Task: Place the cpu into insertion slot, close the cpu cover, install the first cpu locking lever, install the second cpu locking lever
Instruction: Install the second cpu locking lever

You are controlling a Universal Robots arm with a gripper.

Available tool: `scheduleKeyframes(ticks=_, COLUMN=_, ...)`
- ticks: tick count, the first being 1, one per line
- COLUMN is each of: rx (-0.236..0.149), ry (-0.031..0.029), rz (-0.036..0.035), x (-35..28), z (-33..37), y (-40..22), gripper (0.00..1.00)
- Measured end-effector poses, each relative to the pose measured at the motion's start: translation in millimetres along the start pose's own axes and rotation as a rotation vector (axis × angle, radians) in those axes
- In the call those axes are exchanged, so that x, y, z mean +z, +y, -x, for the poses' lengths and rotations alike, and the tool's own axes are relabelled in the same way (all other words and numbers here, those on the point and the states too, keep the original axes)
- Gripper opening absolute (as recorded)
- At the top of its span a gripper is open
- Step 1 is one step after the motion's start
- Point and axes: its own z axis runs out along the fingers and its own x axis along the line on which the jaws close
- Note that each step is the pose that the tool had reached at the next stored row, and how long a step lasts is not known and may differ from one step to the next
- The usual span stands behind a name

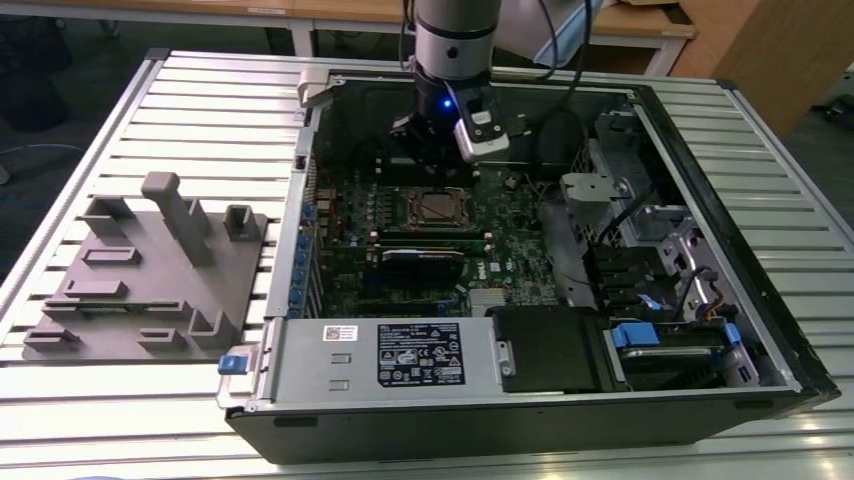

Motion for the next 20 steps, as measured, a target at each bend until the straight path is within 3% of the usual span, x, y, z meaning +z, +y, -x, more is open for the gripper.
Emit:
scheduleKeyframes(ticks=6, rx=0.0, ry=0.0, rz=0.0001, x=-5.5, z=0.2, y=0.2, gripper=0.11)
scheduleKeyframes(ticks=20, rx=0.0, ry=0.0, rz=0.0001, x=-5.9, z=0.6, y=-2.1, gripper=0.11)
